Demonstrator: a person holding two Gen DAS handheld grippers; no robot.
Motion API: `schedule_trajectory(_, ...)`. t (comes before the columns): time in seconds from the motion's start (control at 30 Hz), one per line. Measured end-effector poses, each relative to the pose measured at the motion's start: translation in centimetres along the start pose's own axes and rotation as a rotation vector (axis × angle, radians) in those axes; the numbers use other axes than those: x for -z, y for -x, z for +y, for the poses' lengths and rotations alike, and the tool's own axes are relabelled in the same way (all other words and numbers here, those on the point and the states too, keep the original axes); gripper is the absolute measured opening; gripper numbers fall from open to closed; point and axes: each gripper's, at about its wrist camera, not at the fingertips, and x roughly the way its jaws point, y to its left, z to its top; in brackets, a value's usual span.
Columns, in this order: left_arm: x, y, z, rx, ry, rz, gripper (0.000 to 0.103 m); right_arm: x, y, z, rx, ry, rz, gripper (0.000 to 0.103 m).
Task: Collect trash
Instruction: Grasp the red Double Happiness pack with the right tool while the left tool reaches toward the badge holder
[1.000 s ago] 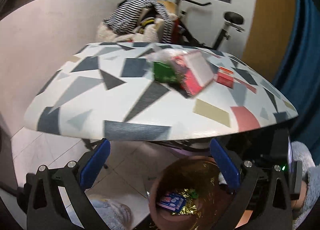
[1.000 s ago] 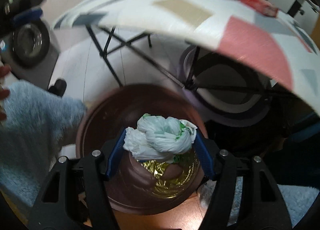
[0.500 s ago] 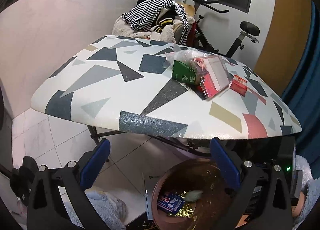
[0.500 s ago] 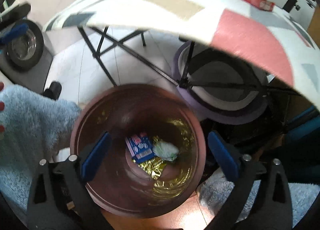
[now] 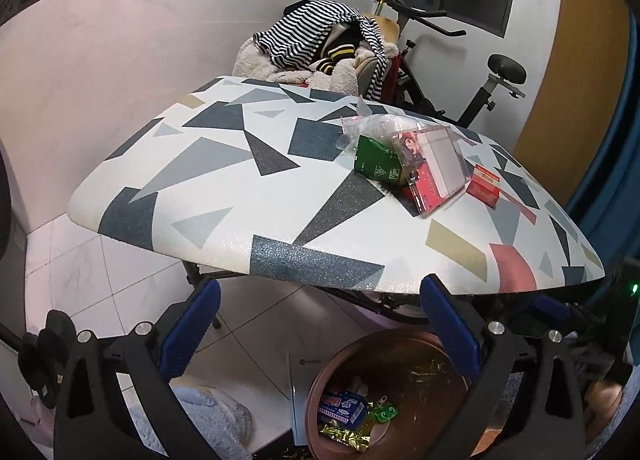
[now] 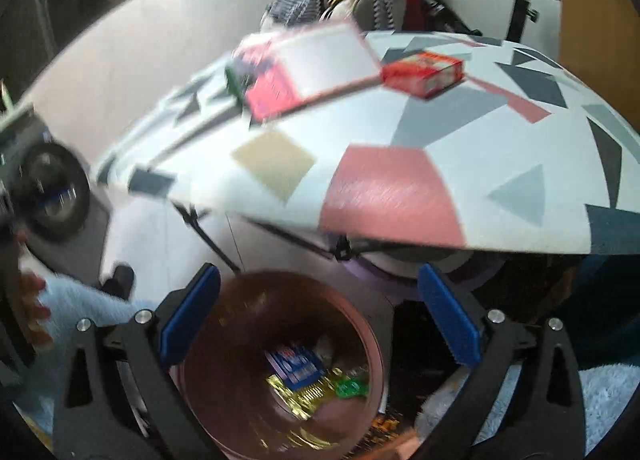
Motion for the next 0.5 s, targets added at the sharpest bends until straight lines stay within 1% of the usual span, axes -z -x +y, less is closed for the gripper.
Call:
schedule_trajectory(0.1,-0.5,-0.2,0.0,0.022,-0.004,0.013,0.097,-1.4,0.7,-1.1,0.032,-0.015,-0.030,0.098)
schedule_trajectory(0.2,-1.5,-0.8,-0.6,0.036,-0.024,0.035,0.097,-3.2,0.8,-2.2,0.013,-0.002,-0.026,0.098)
schedule_trajectory(0.23,-1.8,-1.1,-0.8,0.039,-0.031,0.041,0.097,-4.4,0.8,-2.6,0.019,0.022,-0.021,0.098)
schedule_trajectory(0.3,-2.5,-1.5,-1.1,0.043,-0.037,0.054,0.097,-6.8,0.5,-3.2,0.058,0.108,-0.010,0.098)
schedule_trajectory(0.4,-3.8,-2.2,-1.4,0.059,-0.022,0.070,0.097,-9.7,-0.2,-4.2,0.068,0.197,0.009,0.098)
schedule_trajectory(0.5,-5.1,-2.9,-1.5,0.070,0.019,0.076,0.097,-13.6,-2.3,-5.1,0.140,0.351,0.034,0.098)
